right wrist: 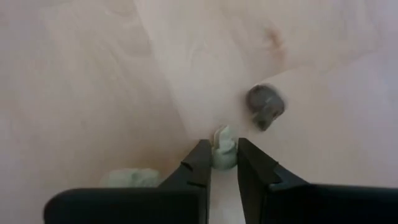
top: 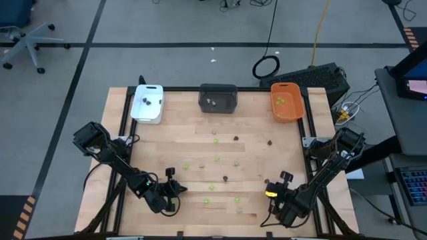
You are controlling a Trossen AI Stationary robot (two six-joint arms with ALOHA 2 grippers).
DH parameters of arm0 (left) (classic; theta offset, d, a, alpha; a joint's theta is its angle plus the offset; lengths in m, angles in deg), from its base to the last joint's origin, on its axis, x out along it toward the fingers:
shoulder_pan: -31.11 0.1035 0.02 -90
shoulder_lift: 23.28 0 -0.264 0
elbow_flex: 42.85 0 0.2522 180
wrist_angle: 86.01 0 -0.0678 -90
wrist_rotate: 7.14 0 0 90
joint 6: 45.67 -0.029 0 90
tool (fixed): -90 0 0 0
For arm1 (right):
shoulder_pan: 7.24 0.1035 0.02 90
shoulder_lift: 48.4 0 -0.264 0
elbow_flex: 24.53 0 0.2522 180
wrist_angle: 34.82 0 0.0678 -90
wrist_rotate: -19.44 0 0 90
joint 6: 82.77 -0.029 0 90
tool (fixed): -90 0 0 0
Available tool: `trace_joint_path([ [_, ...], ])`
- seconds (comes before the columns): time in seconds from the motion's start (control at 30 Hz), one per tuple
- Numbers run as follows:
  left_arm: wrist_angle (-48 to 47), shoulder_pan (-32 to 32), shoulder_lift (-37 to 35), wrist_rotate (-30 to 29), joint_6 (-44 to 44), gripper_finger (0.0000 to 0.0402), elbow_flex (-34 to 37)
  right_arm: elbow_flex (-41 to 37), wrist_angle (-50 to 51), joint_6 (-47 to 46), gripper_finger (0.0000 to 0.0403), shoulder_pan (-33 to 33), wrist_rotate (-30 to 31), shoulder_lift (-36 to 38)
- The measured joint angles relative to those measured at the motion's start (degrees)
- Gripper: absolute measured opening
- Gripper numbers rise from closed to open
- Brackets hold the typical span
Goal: Sort Halloween decoration
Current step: Put the white toy skull into the black bin
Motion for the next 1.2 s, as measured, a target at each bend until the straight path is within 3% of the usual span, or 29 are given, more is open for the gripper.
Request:
trace_joint_path([
  [0.8, 0.0, 0.0, 0.0, 0.0, 0.0, 0.0001, 0.0, 1.6, -8.6, 10.4, 0.0026, 0.3, 4.2, -0.3],
  [1.2, 0.0, 0.0, 0.0, 0.0, 0.0, 0.0001, 0.0, 4.5, -12.7, 20.0, 0.0023, 0.0, 15.3, -0.2],
])
